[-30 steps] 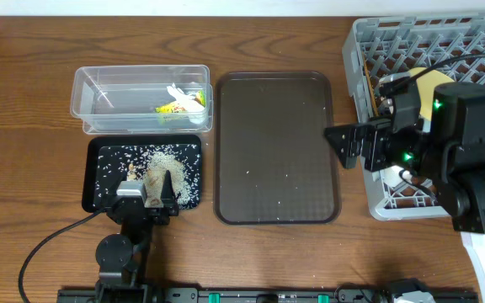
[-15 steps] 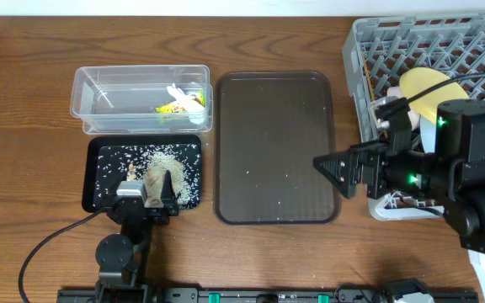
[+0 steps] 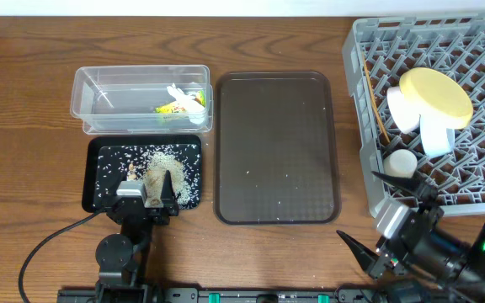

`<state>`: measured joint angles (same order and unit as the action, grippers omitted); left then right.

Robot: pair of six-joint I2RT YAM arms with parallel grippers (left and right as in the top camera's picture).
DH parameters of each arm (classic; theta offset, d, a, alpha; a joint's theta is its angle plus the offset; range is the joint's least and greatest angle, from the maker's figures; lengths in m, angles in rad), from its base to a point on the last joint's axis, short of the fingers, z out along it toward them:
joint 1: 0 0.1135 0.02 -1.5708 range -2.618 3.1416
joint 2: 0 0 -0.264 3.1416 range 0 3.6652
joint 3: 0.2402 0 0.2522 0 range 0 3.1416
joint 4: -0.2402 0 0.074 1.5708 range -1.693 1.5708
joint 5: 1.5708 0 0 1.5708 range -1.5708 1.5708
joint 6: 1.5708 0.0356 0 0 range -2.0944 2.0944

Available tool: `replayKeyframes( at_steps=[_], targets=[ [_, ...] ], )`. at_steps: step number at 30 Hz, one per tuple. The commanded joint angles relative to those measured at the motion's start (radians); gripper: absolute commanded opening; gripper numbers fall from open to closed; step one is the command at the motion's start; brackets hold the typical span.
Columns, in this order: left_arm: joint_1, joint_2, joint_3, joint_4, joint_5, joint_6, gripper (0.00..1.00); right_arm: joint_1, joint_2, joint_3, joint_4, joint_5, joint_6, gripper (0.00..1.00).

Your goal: Sort waste into correct bins and load items into the dishwasher rack

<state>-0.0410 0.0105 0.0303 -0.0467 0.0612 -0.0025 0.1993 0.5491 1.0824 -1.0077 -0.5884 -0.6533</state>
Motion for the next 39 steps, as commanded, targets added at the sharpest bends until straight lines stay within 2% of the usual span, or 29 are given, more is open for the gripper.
replayKeyframes(
  at_steps=[1,8,17,21,39],
  targets=[
    [0.003,-0.006,-0.026,-0.016,0.009,0.006,0.91,-0.028,-0.091,-0.146,0.048,0.095,-0.015,0.99],
    [0.003,-0.006,-0.026,-0.016,0.009,0.006,0.9,-0.03,-0.336,-0.513,0.325,0.174,0.229,0.99],
    [0.003,-0.006,-0.026,-0.016,0.009,0.006,0.91,-0.03,-0.547,-0.934,0.73,0.151,0.282,0.99],
    [0.003,-0.006,-0.026,-0.016,0.009,0.006,0.9,-0.031,-0.544,-1.082,0.97,0.151,0.374,0.99],
    [0.003,-0.006,-0.026,-0.016,0.009,0.006,0.91,-0.029,-0.542,-1.077,0.965,0.151,0.372,0.99]
  ],
)
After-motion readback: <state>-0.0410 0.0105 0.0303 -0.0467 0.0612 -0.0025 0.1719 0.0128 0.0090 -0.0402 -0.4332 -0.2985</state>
